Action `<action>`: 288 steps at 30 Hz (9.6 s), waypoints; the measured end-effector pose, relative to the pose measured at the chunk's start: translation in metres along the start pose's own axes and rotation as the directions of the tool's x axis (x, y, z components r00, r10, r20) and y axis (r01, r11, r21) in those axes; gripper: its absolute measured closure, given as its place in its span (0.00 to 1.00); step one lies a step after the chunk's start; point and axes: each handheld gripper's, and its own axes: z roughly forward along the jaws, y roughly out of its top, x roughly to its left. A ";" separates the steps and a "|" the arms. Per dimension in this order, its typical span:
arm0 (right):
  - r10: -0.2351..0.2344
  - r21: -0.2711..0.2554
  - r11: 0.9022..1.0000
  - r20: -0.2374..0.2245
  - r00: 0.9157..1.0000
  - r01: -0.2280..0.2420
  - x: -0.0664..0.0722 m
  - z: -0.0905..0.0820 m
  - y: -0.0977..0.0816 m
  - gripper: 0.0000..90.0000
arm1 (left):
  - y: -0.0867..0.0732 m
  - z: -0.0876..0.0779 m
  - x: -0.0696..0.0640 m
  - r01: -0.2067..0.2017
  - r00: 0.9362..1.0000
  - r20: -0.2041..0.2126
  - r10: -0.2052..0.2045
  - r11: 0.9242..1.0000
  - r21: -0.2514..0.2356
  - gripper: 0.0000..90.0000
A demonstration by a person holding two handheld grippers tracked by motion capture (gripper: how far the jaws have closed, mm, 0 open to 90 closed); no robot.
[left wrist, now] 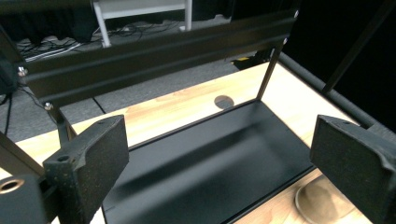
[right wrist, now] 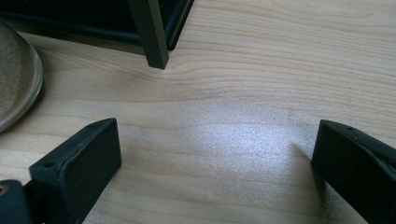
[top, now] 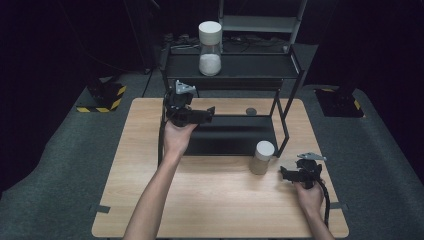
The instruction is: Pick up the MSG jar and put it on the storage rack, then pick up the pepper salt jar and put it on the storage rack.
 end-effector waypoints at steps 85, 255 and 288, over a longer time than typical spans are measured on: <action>0.003 0.000 1.000 -0.001 1.000 -0.003 0.000 0.000 0.000 0.01 | -0.173 0.111 -0.040 0.014 0.995 -0.098 0.012 0.966 0.258 0.05; -0.286 -0.319 0.930 -0.313 0.905 0.184 0.006 -0.088 0.151 0.40 | -0.173 0.111 -0.040 0.018 0.995 -0.100 0.008 0.966 0.257 0.05; -0.336 -0.352 0.913 -0.361 0.870 0.207 0.006 -0.167 0.275 0.40 | -0.172 0.111 -0.040 0.018 0.995 -0.099 0.008 0.966 0.259 0.05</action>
